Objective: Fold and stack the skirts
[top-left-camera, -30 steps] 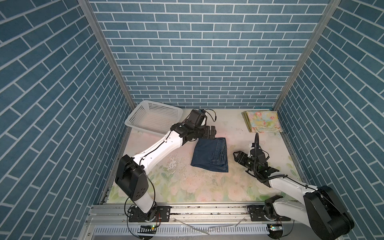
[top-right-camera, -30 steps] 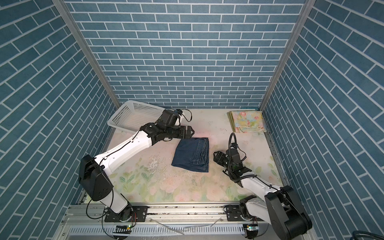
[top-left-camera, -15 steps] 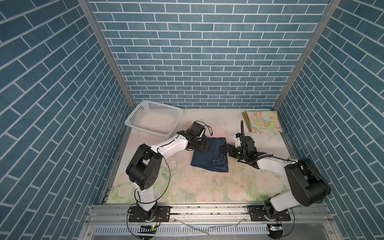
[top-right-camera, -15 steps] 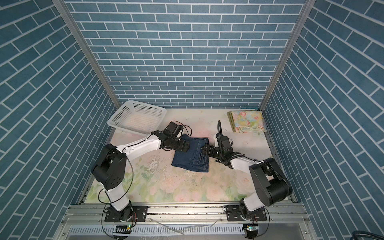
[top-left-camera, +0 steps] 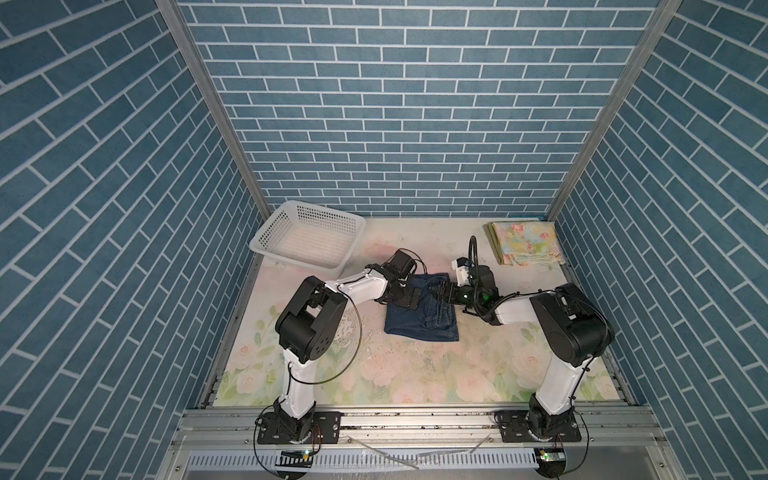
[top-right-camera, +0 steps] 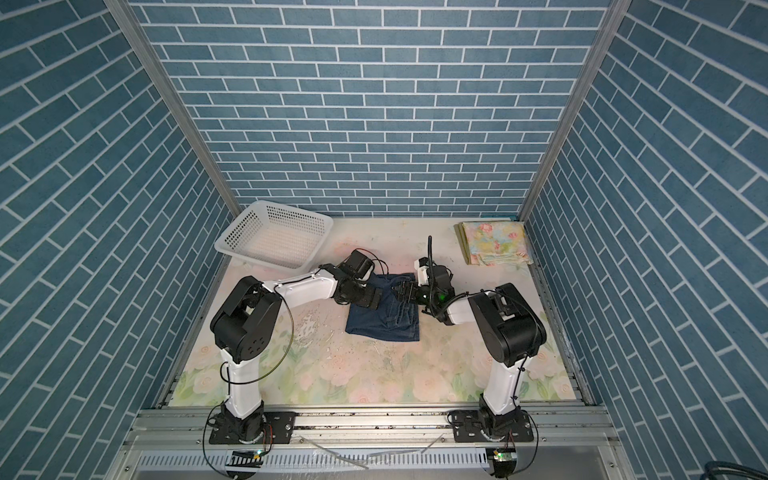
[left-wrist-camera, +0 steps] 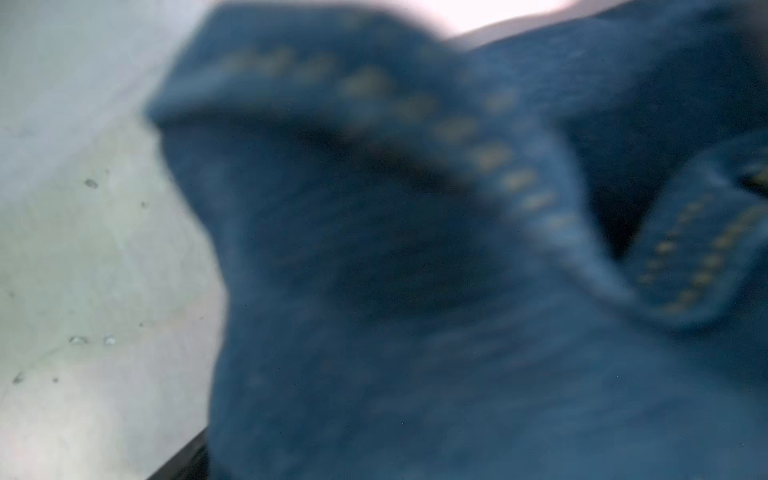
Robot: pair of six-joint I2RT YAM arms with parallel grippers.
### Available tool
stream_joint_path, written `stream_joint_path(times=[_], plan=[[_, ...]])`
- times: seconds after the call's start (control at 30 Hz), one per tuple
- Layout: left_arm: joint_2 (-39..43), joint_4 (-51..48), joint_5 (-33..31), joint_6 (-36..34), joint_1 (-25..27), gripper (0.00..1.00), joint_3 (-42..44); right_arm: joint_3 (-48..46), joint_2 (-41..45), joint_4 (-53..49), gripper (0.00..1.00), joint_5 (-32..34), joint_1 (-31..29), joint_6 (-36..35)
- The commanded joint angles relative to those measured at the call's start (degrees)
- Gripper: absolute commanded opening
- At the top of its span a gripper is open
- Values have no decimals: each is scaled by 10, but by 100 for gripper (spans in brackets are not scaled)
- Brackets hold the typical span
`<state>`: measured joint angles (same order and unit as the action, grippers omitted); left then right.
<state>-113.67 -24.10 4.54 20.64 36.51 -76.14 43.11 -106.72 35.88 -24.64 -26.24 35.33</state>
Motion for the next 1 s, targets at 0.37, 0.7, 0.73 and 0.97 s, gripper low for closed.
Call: stream_joint_path(times=[0.37, 0.7, 0.73, 0.97], plan=[[110, 32, 60, 15, -29, 100, 22, 40, 32, -73, 0, -38, -6, -10], [279, 145, 81, 40, -48, 100, 185, 182, 181, -344, 0, 76, 38, -72], [283, 154, 81, 41, -48, 99, 196, 204, 184, -371, 0, 90, 41, -79], [274, 207, 107, 58, -48, 100, 245, 346, 169, -475, 0, 188, 87, -85]])
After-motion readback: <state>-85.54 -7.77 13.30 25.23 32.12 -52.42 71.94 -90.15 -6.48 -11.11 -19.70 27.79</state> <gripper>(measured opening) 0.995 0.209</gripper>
